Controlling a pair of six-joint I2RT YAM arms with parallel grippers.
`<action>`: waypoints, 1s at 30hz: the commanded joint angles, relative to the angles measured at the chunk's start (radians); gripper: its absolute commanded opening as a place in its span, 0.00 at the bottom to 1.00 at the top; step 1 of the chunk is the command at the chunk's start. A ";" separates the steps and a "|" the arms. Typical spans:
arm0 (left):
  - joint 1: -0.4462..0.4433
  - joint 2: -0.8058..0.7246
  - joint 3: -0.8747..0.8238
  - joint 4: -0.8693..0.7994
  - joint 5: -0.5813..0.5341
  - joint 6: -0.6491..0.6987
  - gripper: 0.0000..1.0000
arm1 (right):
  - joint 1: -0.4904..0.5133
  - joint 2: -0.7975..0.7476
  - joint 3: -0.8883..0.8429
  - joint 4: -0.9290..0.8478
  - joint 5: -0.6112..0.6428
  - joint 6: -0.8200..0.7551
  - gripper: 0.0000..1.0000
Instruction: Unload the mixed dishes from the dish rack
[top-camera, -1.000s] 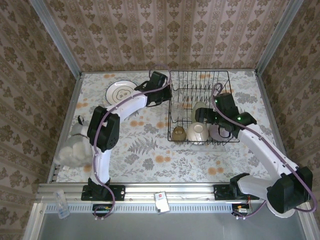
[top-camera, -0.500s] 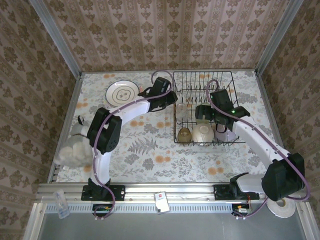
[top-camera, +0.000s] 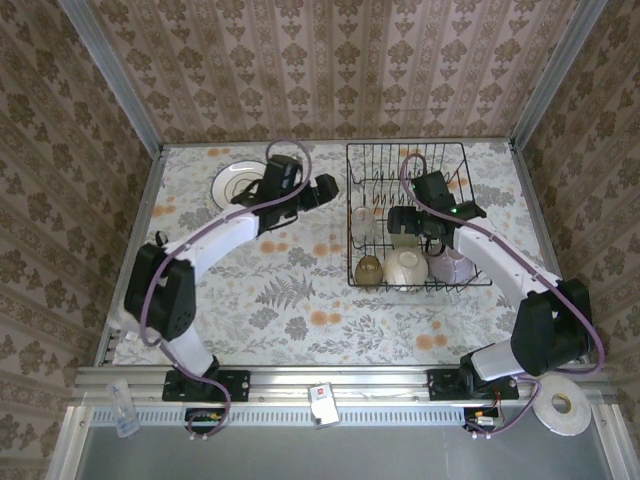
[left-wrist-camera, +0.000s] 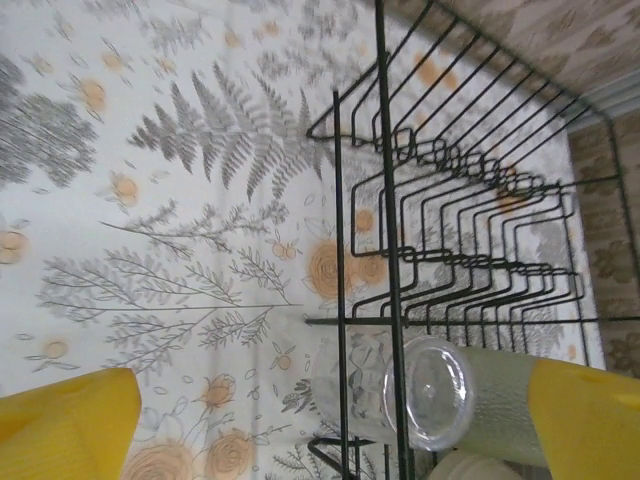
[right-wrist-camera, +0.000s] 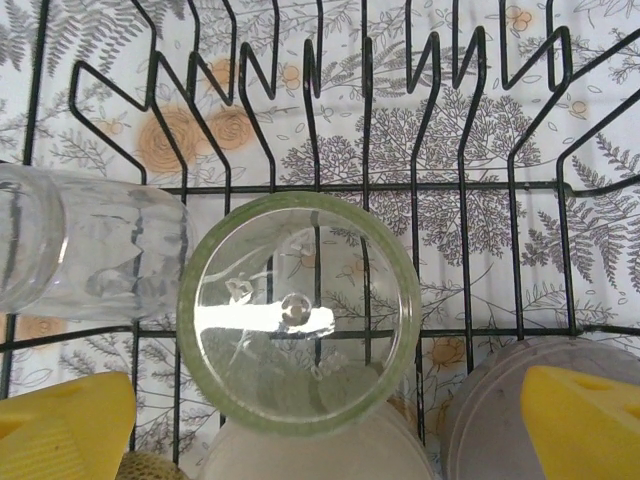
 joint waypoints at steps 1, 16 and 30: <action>0.022 -0.110 -0.079 0.035 0.031 0.089 1.00 | -0.007 0.023 0.028 -0.001 0.050 -0.024 1.00; 0.151 -0.473 -0.477 0.258 0.302 0.079 1.00 | -0.010 0.116 0.080 0.010 0.026 -0.032 0.92; 0.203 -0.549 -0.592 0.415 0.371 0.009 1.00 | -0.010 0.158 0.107 0.036 0.042 -0.027 0.85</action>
